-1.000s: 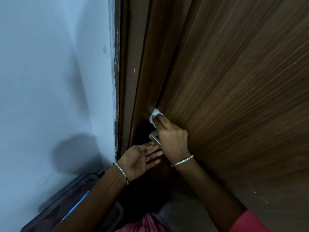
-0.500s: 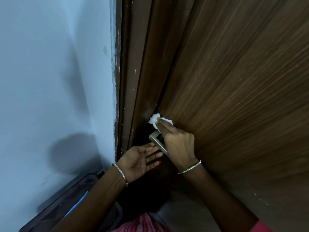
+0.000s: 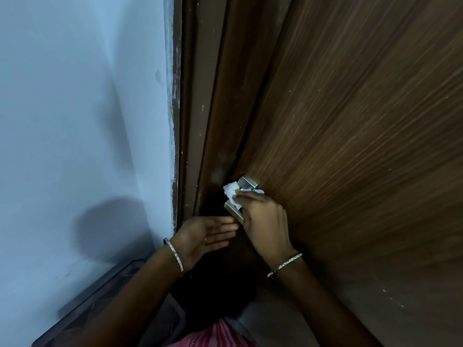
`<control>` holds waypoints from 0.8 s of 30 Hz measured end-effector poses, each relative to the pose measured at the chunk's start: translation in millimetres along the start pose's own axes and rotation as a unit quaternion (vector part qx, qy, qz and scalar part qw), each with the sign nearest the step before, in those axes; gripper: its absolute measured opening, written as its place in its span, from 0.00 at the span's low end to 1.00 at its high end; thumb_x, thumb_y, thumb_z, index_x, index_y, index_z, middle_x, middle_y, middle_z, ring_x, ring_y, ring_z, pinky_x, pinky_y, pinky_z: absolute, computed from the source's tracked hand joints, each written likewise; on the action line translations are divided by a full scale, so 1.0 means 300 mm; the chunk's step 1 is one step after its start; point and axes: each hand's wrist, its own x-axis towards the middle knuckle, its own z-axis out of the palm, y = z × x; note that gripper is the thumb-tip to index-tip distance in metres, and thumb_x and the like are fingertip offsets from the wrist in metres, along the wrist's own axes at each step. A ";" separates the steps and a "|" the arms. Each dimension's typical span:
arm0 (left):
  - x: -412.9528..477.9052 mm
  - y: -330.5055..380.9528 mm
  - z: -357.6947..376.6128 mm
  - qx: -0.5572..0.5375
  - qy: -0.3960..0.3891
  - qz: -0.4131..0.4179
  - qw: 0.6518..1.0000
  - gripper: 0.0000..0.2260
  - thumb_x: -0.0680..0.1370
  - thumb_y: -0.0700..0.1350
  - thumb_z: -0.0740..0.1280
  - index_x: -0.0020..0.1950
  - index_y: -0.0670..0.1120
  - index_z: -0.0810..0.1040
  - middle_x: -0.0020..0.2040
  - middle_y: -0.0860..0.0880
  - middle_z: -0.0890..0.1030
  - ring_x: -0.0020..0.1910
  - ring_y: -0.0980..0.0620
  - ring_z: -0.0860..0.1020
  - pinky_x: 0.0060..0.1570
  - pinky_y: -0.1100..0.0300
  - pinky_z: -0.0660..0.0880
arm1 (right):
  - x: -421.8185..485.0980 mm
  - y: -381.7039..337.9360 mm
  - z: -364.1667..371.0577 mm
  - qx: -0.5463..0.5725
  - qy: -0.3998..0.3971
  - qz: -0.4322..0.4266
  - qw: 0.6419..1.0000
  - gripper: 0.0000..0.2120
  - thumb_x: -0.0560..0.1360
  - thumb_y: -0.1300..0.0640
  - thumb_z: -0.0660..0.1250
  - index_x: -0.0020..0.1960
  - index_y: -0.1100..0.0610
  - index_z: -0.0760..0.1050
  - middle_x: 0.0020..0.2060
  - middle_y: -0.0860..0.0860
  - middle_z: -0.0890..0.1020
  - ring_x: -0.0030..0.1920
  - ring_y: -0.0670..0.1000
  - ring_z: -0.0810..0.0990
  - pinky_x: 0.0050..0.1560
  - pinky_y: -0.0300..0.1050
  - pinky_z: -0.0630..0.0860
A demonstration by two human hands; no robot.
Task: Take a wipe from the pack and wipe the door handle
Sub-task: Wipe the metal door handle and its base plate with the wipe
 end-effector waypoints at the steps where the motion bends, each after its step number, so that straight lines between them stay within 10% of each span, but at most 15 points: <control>1: -0.012 -0.006 0.000 0.113 0.064 0.072 0.989 0.13 0.82 0.39 0.59 0.60 0.41 0.81 0.54 0.44 0.86 0.53 0.49 0.83 0.58 0.53 0.77 | -0.002 -0.002 0.001 0.029 -0.004 0.009 1.000 0.16 0.72 0.65 0.71 0.57 0.51 0.84 0.57 0.45 0.85 0.59 0.48 0.83 0.51 0.41 0.80; 4: -0.054 -0.026 0.016 0.422 0.258 0.401 0.771 0.10 0.78 0.43 0.65 0.59 0.50 0.80 0.49 0.55 0.85 0.46 0.56 0.81 0.46 0.58 0.77 | -0.021 0.004 0.000 0.135 -0.004 0.046 0.990 0.19 0.74 0.67 0.67 0.60 0.51 0.83 0.60 0.44 0.84 0.62 0.46 0.81 0.59 0.44 0.79; 6: -0.054 -0.028 0.039 0.467 0.225 0.500 0.693 0.14 0.78 0.44 0.66 0.64 0.50 0.76 0.55 0.54 0.82 0.52 0.56 0.79 0.50 0.59 0.75 | -0.037 0.011 -0.002 0.217 -0.014 0.077 0.973 0.21 0.74 0.70 0.66 0.60 0.51 0.83 0.62 0.44 0.83 0.64 0.42 0.79 0.65 0.39 0.76; 10: 0.016 -0.027 0.071 0.560 0.180 0.463 0.663 0.22 0.78 0.49 0.68 0.71 0.45 0.72 0.65 0.46 0.78 0.61 0.45 0.77 0.59 0.50 0.74 | -0.047 0.025 -0.016 0.462 -0.051 0.184 0.866 0.21 0.76 0.73 0.65 0.60 0.53 0.83 0.57 0.45 0.85 0.60 0.39 0.81 0.65 0.38 0.76; 14: 0.069 -0.022 0.070 0.540 0.226 0.479 0.654 0.14 0.78 0.50 0.69 0.61 0.45 0.79 0.53 0.45 0.84 0.48 0.43 0.83 0.42 0.56 0.76 | -0.061 0.042 -0.032 0.605 -0.043 0.222 0.763 0.17 0.78 0.72 0.64 0.57 0.55 0.84 0.53 0.48 0.87 0.58 0.46 0.84 0.58 0.38 0.80; 19: 0.075 0.025 0.104 0.459 0.308 0.512 0.657 0.07 0.79 0.46 0.67 0.57 0.50 0.77 0.39 0.48 0.84 0.34 0.48 0.82 0.31 0.65 0.65 | -0.157 0.068 -0.003 0.483 0.016 0.312 0.818 0.16 0.77 0.67 0.68 0.56 0.49 0.85 0.50 0.41 0.87 0.53 0.41 0.85 0.60 0.44 0.80; 24: 0.100 0.046 0.175 0.404 0.308 0.567 0.649 0.06 0.80 0.43 0.67 0.57 0.45 0.78 0.45 0.47 0.83 0.41 0.53 0.81 0.40 0.74 0.67 | -0.214 0.051 0.017 0.442 0.021 0.308 0.842 0.14 0.75 0.65 0.72 0.55 0.50 0.85 0.46 0.35 0.86 0.47 0.39 0.86 0.53 0.41 0.83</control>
